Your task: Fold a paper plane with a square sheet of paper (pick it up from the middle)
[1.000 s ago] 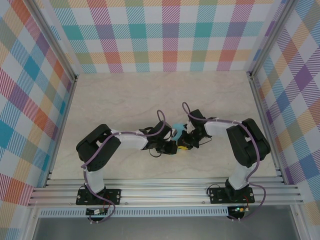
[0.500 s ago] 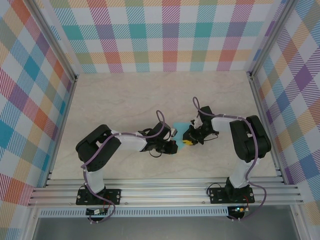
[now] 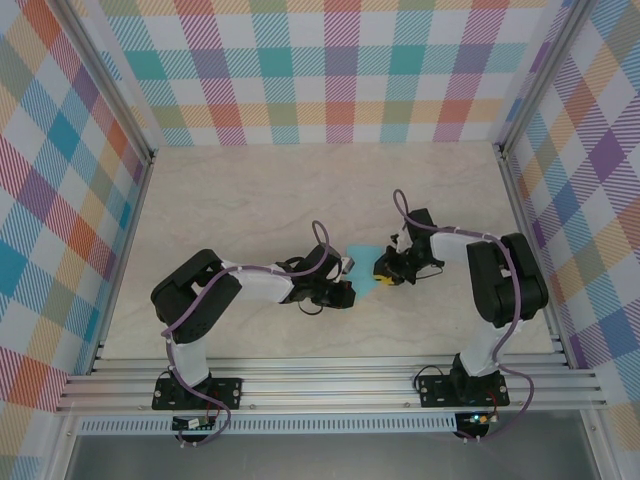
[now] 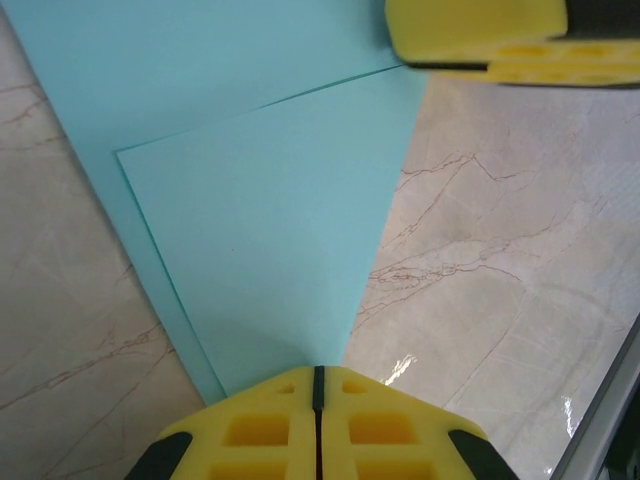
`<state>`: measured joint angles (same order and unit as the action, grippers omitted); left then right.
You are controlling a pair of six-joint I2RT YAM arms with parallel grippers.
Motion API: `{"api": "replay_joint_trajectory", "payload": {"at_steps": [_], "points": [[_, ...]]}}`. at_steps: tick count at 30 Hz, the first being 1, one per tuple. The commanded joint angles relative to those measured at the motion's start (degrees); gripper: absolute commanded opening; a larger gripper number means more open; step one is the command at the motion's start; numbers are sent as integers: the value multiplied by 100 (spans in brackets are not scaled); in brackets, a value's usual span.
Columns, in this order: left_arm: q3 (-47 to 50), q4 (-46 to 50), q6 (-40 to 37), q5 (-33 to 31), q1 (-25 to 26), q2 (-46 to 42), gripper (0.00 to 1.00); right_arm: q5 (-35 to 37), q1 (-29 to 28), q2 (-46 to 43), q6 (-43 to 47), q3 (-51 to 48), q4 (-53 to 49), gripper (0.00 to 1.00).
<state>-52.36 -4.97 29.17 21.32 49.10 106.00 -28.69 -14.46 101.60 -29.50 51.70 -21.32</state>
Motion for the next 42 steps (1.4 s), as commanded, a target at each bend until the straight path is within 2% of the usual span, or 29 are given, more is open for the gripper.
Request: {"api": "replay_joint_trajectory", "payload": {"at_steps": [1, 11, 15, 22, 27, 33, 42], "points": [[347, 1203, 10, -304, 31, 101, 7, 1138, 207, -80, 233, 110, -171, 19], [158, 1282, 43, -202, 30, -389, 12, 639, 207, -909, 76, -292, -121, 26], [-62, 1445, 3, -242, 30, -745, 17, 156, 201, -1165, 7, -503, -29, 36], [-250, 1360, 18, -445, -131, -1096, 20, -459, 146, -1298, -107, -837, 321, 50], [-697, 1377, -33, -278, -208, -622, 17, -628, 25, -1158, -168, -837, 448, 51], [-1064, 1573, -43, -540, -203, -97, 11, -704, -91, -998, -180, -802, 489, 52], [-1025, 1589, -38, -656, -218, 16, 9, -753, -185, -846, -113, -837, 472, 53]]}}
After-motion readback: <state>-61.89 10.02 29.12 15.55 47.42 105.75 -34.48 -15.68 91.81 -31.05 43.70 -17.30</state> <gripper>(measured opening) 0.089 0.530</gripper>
